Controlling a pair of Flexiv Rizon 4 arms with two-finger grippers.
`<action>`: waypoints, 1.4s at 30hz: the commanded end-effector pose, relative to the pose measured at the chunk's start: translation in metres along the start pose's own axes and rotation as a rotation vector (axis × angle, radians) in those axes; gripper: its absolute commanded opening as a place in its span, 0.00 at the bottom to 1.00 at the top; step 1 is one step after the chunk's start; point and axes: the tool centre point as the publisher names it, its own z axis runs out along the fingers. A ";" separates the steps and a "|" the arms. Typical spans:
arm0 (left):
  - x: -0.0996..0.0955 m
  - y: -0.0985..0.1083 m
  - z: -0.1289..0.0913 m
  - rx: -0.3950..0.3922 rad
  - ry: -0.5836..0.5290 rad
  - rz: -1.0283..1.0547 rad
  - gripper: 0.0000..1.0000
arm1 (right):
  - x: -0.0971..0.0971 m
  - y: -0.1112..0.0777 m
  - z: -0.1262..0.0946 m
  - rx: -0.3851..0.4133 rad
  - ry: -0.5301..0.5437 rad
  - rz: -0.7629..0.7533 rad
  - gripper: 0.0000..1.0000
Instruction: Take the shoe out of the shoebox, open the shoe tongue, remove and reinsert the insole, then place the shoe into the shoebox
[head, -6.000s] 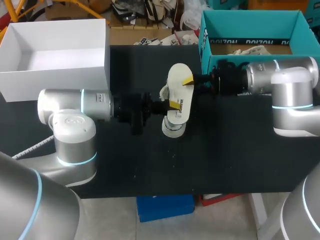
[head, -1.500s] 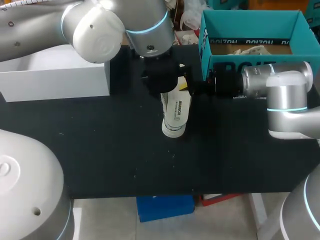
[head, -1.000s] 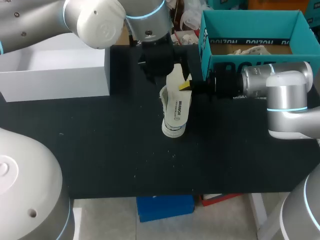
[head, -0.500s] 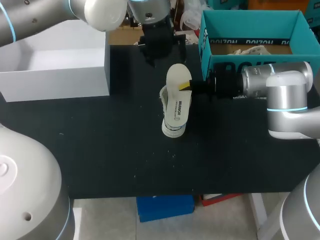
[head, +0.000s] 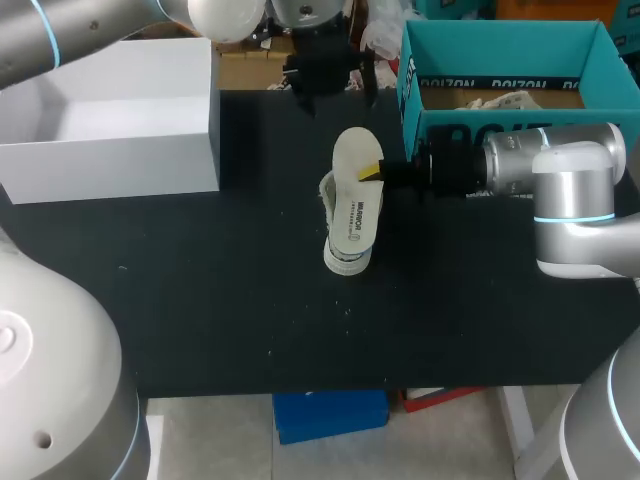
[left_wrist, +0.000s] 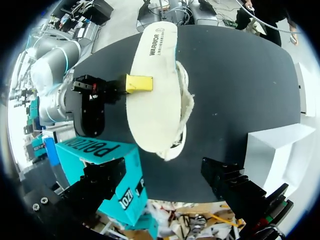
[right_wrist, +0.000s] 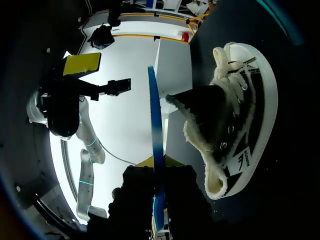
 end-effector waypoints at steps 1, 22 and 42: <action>-0.006 -0.003 0.000 0.003 0.003 0.008 1.00 | -0.001 0.000 0.001 -0.001 0.000 0.001 0.00; -0.018 -0.119 -0.020 0.016 -0.024 0.021 1.00 | -0.001 0.000 0.001 -0.001 0.000 0.001 0.00; -0.003 -0.192 -0.038 -0.042 -0.458 -0.048 1.00 | -0.001 0.000 0.001 -0.001 0.000 0.001 0.00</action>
